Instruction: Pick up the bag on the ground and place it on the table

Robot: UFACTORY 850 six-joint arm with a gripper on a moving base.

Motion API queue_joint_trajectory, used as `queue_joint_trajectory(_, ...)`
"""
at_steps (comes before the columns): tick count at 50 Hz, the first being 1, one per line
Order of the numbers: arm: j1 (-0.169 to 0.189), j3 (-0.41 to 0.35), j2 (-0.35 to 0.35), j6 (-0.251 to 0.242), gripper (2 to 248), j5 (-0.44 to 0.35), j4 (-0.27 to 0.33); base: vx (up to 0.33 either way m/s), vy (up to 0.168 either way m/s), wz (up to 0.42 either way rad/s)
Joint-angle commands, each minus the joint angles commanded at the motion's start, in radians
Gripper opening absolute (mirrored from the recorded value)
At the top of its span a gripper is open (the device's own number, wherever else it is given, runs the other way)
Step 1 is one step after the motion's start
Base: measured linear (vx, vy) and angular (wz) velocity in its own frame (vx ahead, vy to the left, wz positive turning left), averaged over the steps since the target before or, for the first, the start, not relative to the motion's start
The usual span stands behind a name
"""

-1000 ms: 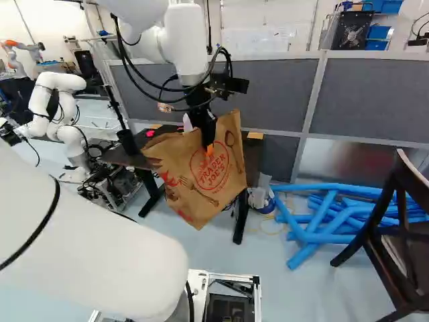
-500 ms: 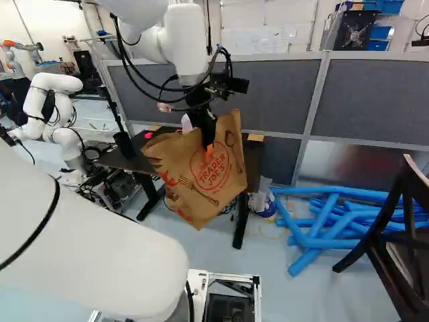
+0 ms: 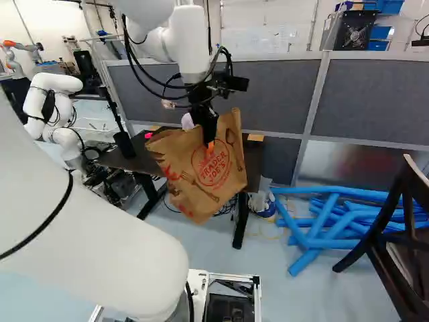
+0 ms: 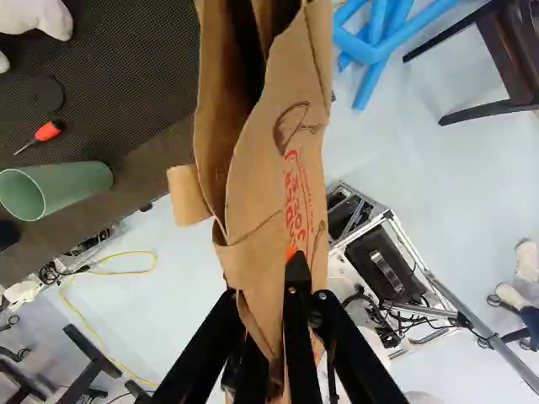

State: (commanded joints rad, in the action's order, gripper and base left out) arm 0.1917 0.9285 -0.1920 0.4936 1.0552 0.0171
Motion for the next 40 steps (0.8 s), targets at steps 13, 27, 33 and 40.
queue_joint_trajectory(13, -0.004, 0.050, 0.057, 0.000, 21, 0.000, 0.000, 0.000, 0.000, 0.000)
queue_joint_trajectory(27, -0.008, 0.107, 0.117, 0.000, 21, 0.000, 0.000, 0.000, 0.000, 0.000)
queue_joint_trajectory(33, -0.009, 0.132, 0.144, 0.000, 21, 0.000, 0.000, 0.000, 0.000, 0.000)
queue_joint_trajectory(40, -0.011, 0.162, 0.174, 0.000, 21, 0.000, 0.000, 0.000, 0.000, 0.000)
